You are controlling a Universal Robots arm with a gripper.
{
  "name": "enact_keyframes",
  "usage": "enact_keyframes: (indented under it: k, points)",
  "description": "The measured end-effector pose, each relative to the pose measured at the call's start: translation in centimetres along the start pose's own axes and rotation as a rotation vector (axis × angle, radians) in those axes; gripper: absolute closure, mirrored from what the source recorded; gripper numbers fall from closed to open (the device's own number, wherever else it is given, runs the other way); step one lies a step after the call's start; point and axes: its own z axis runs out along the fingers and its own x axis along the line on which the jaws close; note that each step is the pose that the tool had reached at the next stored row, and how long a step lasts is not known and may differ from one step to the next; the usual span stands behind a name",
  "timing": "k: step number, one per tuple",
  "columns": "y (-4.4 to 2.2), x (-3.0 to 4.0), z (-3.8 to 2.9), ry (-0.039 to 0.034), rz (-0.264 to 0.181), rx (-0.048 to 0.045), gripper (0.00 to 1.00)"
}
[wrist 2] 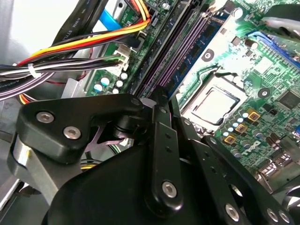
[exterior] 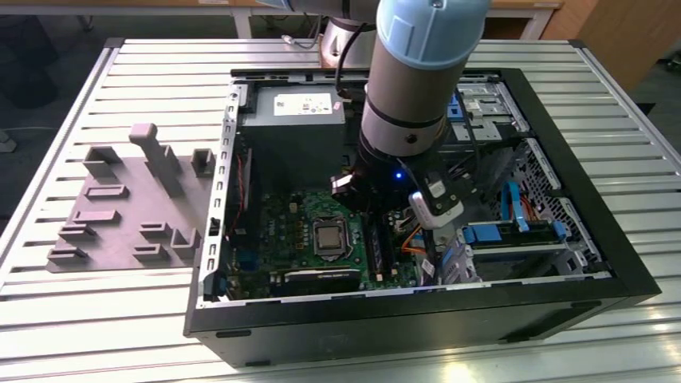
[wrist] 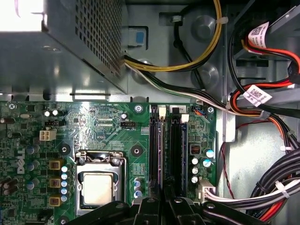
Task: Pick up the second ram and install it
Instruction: 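Insert the second ram into the second slot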
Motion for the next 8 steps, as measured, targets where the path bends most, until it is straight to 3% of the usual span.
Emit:
enact_keyframes:
  k: [8]
  points:
    - [0.01,-0.06,0.30,0.0036,0.000,-0.0005,0.86]
